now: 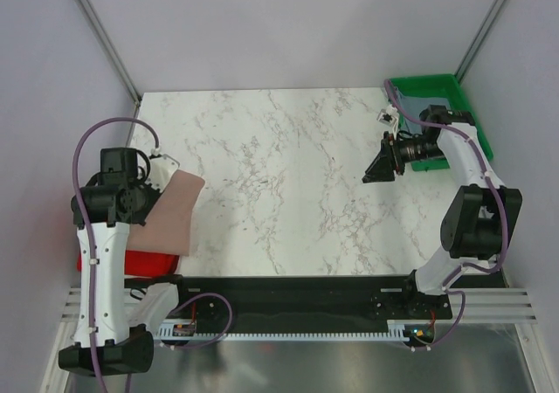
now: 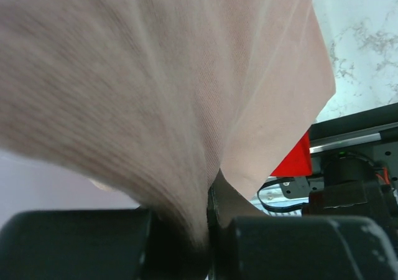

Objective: Fold and stack the t-shirts
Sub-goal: Neatly place the folded tshirt to the corner

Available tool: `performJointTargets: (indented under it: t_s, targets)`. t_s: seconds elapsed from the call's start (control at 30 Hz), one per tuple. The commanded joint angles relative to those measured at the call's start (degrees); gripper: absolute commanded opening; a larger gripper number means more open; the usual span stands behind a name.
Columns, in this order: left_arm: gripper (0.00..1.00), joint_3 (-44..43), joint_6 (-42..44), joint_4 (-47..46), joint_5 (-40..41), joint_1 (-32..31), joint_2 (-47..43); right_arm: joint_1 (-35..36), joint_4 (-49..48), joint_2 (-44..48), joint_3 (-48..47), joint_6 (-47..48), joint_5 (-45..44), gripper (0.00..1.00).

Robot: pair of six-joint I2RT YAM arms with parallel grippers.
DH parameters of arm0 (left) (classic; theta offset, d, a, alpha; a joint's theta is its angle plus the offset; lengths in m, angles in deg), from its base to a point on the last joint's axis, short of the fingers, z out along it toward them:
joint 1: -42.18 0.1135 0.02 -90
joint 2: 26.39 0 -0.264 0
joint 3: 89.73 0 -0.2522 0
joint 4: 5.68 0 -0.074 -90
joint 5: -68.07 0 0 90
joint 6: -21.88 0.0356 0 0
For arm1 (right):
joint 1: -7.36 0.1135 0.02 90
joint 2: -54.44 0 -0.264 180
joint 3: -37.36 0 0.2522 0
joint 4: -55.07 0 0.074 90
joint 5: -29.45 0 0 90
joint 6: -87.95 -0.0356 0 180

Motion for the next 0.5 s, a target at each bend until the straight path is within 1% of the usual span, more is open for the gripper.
performJointTargets:
  t_s: [0.0, 0.03, 0.13, 0.17, 0.23, 0.27, 0.37, 0.47]
  targets:
    - [0.02, -2.20, 5.98, 10.60, 2.68, 1.79, -1.68, -0.39, 6.18, -1.50, -3.11, 2.75, 2.61, 0.60]
    - [0.02, -2.20, 7.29, 10.51, 2.86, 2.49, -1.68, -0.39, 6.18, -1.94, -3.37, 2.75, 2.70, 0.60]
    - [0.02, -2.72, 14.40, 10.51, 1.20, 7.49, -1.07, -0.39, 6.18, -3.79, -4.78, 2.75, 3.14, 0.60]
    - [0.02, -2.55, 15.99, 10.51, 0.67, 10.72, -0.81, -0.39, 6.26, -4.58, -5.04, 2.84, 3.23, 0.60]
    - [0.02, -2.20, 20.11, 10.51, -0.56, 13.73, 0.07, -0.39, 6.18, -5.46, -5.75, 3.27, 3.23, 0.60]
    - [0.02, -2.29, 21.18, 10.42, -0.91, 16.09, 0.60, -0.39, 6.09, -6.25, -5.83, 3.45, 3.23, 0.60]
    - [0.02, -3.42, 22.77, 10.25, -2.15, 19.18, 2.79, -0.39, 6.09, -7.92, -6.19, 4.24, 3.66, 0.60]
    - [0.02, -4.92, 21.72, 8.59, -2.59, 20.24, 5.69, -0.39, 6.09, -9.41, -6.45, 4.51, 4.45, 0.61]
